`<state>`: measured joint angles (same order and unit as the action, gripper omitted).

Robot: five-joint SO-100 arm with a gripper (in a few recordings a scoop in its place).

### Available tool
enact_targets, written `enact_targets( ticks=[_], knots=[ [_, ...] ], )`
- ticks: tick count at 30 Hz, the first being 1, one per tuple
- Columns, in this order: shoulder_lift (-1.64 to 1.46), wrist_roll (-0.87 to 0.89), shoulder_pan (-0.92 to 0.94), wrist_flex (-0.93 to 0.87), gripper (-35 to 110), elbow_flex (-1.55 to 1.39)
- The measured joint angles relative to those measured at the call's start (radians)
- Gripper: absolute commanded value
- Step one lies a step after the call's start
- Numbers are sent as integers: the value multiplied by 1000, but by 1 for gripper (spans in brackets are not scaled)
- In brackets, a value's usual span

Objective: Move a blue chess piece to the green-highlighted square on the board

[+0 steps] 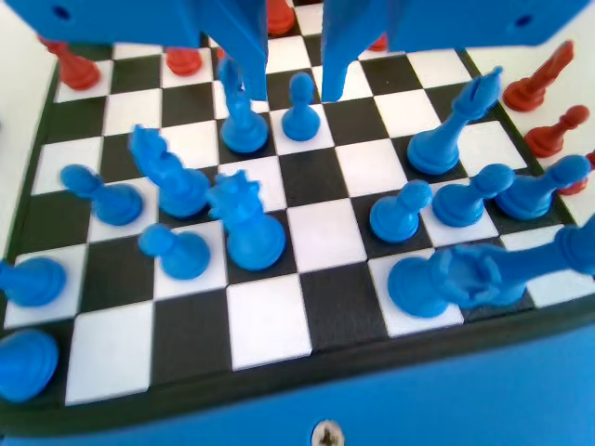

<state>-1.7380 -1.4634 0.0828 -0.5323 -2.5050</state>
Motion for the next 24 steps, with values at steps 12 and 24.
enact_targets(
  ticks=[12, 24],
  knots=[
    [35, -31, 25, 2, 9, 2],
    [71, -32, 21, -5, 9, 49]
  ],
)
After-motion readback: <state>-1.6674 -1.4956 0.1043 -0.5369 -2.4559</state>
